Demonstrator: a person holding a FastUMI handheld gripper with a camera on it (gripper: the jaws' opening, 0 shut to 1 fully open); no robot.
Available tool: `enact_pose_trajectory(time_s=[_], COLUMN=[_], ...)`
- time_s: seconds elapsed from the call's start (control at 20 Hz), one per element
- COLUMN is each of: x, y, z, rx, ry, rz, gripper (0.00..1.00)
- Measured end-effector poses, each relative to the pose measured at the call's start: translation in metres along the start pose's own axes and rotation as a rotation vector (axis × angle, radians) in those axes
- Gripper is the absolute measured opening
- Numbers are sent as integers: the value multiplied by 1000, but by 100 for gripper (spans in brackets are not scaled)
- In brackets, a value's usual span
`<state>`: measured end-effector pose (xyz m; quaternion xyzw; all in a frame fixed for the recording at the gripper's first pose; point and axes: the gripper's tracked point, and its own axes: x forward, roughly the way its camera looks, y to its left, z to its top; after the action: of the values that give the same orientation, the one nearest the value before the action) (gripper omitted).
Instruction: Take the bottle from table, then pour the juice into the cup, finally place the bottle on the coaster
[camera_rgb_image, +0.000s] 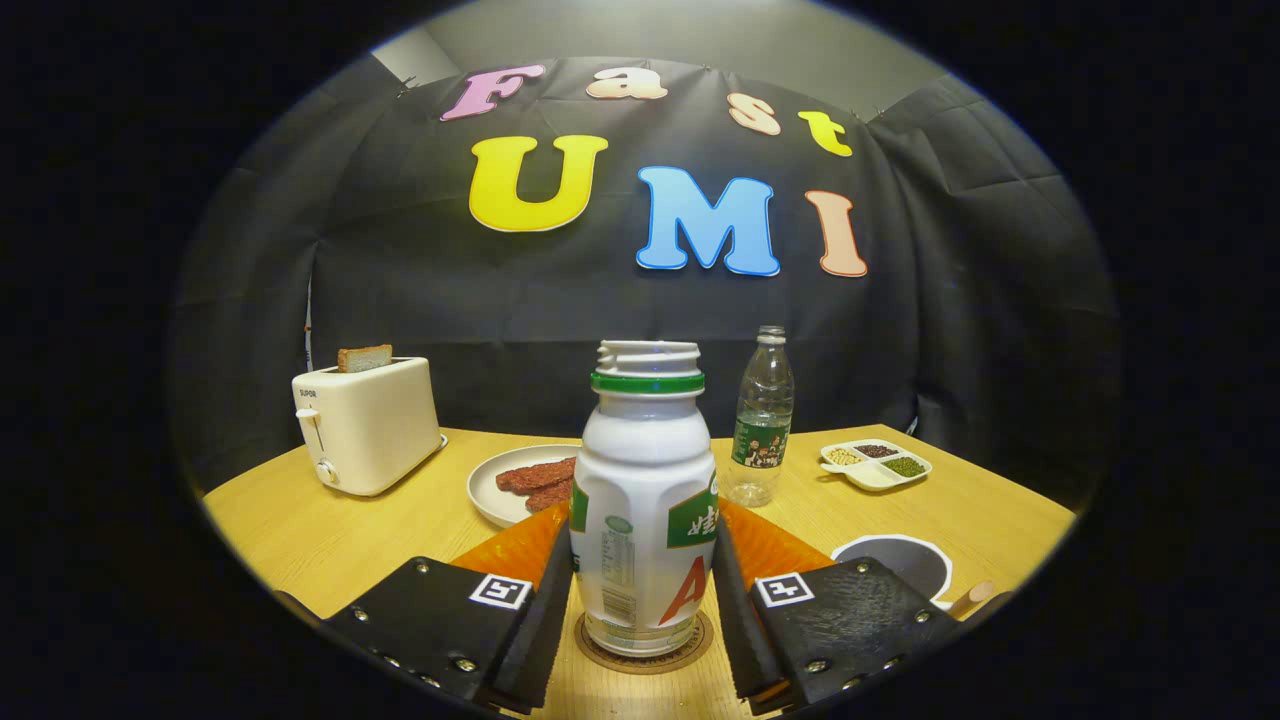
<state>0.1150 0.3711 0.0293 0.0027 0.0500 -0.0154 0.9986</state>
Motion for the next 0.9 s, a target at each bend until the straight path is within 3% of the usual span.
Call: enact_pose_trajectory(time_s=[0.9], x=[9], y=[5], z=[-11], rx=[16], ry=[-19], rz=[14], gripper=[69])
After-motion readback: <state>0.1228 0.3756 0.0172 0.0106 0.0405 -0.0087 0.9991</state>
